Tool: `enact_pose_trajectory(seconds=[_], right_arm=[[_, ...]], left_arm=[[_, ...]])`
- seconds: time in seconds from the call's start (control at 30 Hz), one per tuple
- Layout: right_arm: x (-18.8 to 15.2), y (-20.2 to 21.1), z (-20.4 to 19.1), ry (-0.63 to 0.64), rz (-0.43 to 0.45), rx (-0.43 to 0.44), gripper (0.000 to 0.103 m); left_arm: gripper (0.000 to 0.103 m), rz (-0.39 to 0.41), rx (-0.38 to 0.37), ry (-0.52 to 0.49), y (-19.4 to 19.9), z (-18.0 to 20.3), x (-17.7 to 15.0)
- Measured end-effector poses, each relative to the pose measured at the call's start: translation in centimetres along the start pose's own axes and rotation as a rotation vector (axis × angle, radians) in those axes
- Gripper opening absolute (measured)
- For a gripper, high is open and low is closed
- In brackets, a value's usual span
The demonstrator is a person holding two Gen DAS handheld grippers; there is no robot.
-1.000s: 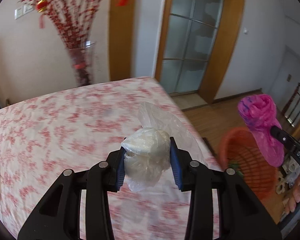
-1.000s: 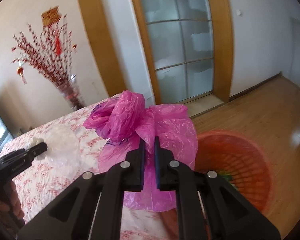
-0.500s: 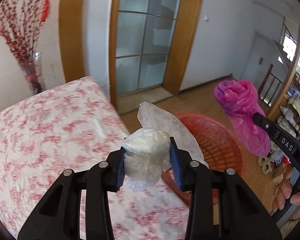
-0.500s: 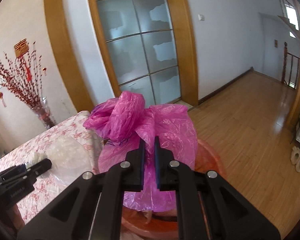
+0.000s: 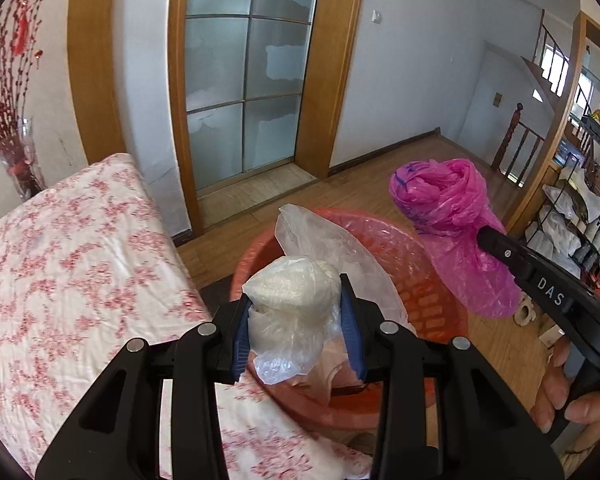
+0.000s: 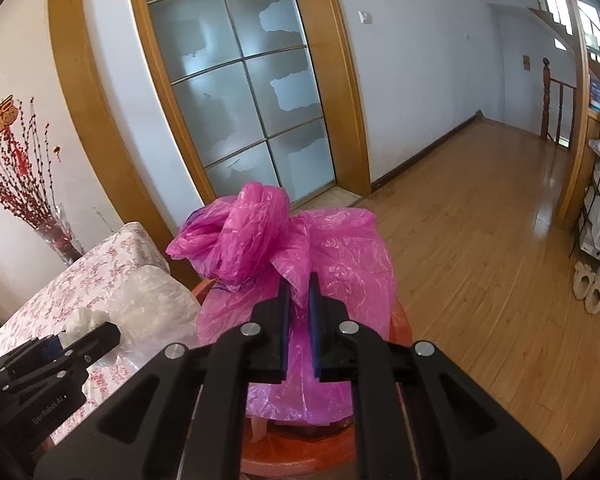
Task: Collect trash
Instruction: 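Carry both bags over the orange wastebasket and open both grippers to drop them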
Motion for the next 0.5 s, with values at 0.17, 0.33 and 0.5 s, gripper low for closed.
enact_pose_trajectory(seconds=[0.17, 0.33, 0.5], right_arm=[[-0.3, -0.9, 1.1, -0.026, -0.010, -0.004, 0.010], [-0.5, -2.1, 1.5, -0.048, -0.027, 0.000, 0.010], [-0.6, -3.1, 1.3, -0.059, -0.043, 0.016, 0.011]], left_arm=[[0.039, -0.031, -0.017, 0.005, -1.6, 1.0, -0.6], [0.039, -0.056, -0.022, -0.001, -2.8, 1.7, -1.4], [0.039, -0.082, -0.025, 0.005, -3.8, 1.7, -2.0]])
Point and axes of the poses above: each gripper's, at about its wrist camera, not at the fingertips, and y roughly against the way its jaws point, z to its right, x to its top, the point moved 8 cm from there along -y, roughly the way its jaws point, and after that the axes turned 4 degrees about y, right-handed, at the moved point
